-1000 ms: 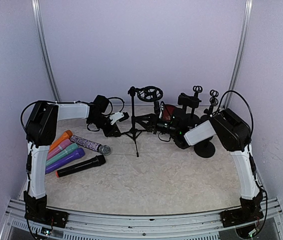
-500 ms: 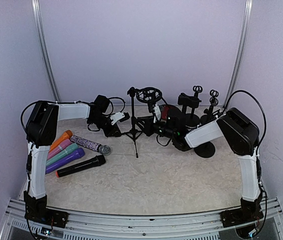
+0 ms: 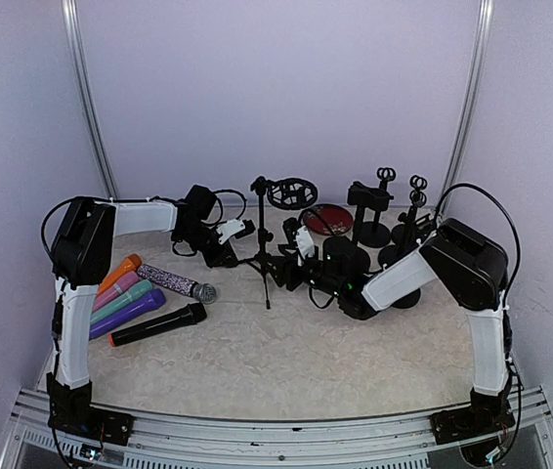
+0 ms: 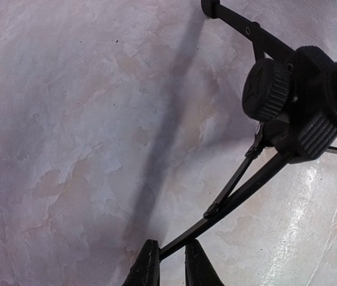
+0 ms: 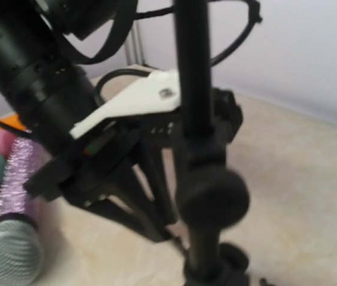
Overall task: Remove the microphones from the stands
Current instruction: Unscrew the knob on the stand of the microphone stand.
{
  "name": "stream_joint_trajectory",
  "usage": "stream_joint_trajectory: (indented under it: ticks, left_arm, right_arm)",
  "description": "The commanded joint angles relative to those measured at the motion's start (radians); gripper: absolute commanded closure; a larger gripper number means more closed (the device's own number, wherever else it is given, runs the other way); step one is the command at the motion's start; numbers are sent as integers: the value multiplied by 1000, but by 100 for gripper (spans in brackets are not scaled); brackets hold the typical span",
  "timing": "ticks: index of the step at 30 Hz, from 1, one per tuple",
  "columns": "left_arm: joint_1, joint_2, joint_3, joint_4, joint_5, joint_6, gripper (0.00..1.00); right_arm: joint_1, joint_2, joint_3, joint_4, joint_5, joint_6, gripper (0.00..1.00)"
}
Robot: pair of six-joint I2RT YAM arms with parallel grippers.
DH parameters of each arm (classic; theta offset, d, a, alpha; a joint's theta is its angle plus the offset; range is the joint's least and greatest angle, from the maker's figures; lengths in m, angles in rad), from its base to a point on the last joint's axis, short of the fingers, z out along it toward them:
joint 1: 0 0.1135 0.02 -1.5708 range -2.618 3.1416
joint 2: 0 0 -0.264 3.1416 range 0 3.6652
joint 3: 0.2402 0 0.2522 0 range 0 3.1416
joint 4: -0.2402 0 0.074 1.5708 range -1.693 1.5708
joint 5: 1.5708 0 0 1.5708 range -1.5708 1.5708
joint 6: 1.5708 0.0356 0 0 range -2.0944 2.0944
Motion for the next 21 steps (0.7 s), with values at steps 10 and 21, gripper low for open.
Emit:
stream_joint_trajectory:
  ticks: [10,21]
  left_arm:
    - [3,30,35,-48,-23,-11,86]
    - [-13,54,53,-45,-25,-18,88]
  right_arm:
    - [-85,-61,-115,259,-251,666,42]
    - [-82,27,-16,139,-373,932,50]
